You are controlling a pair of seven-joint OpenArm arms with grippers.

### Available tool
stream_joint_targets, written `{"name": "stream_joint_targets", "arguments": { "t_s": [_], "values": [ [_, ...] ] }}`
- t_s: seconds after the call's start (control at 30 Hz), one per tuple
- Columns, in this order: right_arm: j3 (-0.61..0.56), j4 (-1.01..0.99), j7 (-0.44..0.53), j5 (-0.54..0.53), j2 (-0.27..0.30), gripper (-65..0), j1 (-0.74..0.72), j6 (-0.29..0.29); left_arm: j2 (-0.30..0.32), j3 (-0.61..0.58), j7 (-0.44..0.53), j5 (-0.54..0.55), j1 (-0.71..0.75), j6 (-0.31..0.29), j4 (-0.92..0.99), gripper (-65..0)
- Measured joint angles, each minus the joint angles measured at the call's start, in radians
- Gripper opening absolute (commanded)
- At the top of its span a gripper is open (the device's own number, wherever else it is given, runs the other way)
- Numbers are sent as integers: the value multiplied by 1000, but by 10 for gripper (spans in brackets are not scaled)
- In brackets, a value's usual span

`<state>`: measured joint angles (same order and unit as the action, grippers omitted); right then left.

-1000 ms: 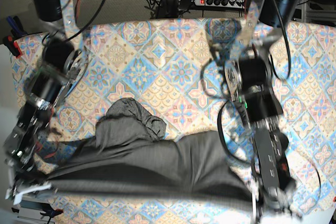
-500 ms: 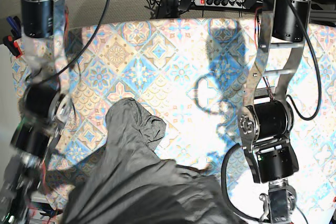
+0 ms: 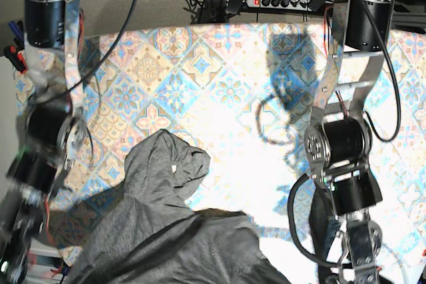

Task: Layout the t-shirt on the table in an organized manner, then fold the t-shirt properly
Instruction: 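Lift and shake the shirt with both grippers to spread it flat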

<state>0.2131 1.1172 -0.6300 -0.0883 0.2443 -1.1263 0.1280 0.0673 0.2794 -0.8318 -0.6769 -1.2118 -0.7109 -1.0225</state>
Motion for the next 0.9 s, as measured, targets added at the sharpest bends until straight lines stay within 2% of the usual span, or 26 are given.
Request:
{"name": "stream_joint_targets", "arguments": {
  "t_s": [0.17, 0.33, 0.47, 0.53, 0.67, 0.77, 0.87, 0.9],
  "values": [
    [3, 128, -185, 10, -23, -650, 280, 2, 36, -97, -149, -3, 165, 8, -227, -622],
    [41, 392, -141, -19, -13, -650, 338, 15, 56, -216, -224, 19, 407, -4, -493, -622],
    [82, 504, -229, 8, -11, -650, 513, -5, 121, -263, -292, 2, 570, 8, -677, -622],
    [88, 526, -251, 13, -40, -650, 622, -3, 130, -265, -315, -5, 676, 8, -727, -622],
    [92, 636, -217, -20, -85, -650, 749, 15, 125, -272, -288, 25, 853, 0, -826, -622],
    [103, 675, -205, 7, -113, -650, 875, -1, 166, -267, -293, -35, 995, 8, -880, -622],
    [106, 675, -187, 8, -152, -650, 1002, 1, 171, -264, -303, -60, 1110, 3, -890, -622],
    [101, 675, -152, 2, -167, -650, 1047, 8, 168, -264, -298, -61, 1144, 5, -891, -622]
  ]
}}
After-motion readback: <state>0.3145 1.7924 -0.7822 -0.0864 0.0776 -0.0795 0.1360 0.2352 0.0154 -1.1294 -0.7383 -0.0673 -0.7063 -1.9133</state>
